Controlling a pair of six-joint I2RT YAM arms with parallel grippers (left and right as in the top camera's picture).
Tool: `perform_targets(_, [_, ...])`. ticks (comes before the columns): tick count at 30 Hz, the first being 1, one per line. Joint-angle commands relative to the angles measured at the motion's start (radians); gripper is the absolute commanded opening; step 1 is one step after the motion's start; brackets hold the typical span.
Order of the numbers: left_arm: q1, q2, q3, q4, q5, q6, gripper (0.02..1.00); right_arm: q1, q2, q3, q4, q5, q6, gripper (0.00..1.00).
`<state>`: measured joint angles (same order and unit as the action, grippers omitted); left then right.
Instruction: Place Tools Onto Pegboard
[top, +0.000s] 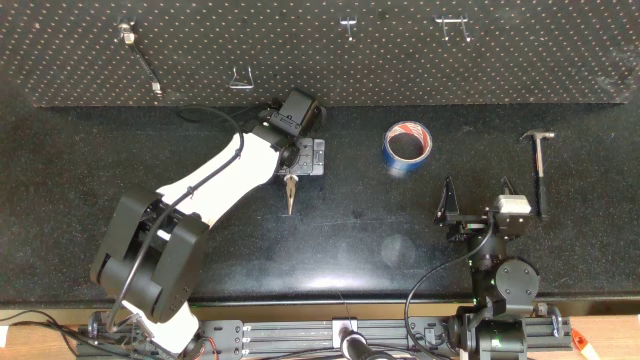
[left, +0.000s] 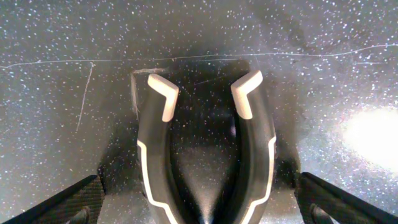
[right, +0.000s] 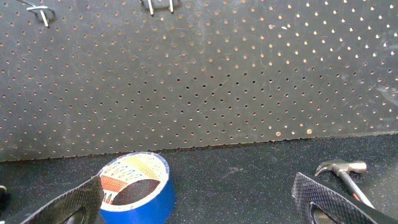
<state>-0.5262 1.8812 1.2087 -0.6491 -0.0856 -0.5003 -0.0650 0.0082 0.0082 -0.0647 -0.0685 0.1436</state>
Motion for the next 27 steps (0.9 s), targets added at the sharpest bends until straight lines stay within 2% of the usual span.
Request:
perform_targets(1, [0.003,0.023,0.012,-0.002,-0.015,0.012,1.0,0.005,-0.005,-0.004,-0.003,0.005,-0.014,0.991])
perform_targets(5, [0.003,0.023,0.012,-0.002,-0.015,0.012,0.908,0.005,-0.005,-0.004,-0.003,0.005,-0.014,0.987])
perform_targets(11, [0.003,0.023,0.012,0.0,-0.016,-0.006,0.829,0.005,-0.005,-0.004,-0.003,0.005,-0.014,0.987])
perform_targets(18, [0.003,0.024,0.012,0.044,-0.031,-0.008,0.888,0.005,-0.005,-0.004,-0.003,0.005,-0.014,0.987])
perform_targets(26, [0.013,0.036,0.012,0.044,-0.037,-0.015,0.886,0.005,-0.005,-0.004,-0.003,0.005,-0.014,0.987])
perform_targets(27, [0.014,0.039,0.012,0.043,-0.037,-0.019,0.862,0.005,-0.005,-0.004,-0.003,0.005,-0.014,0.987])
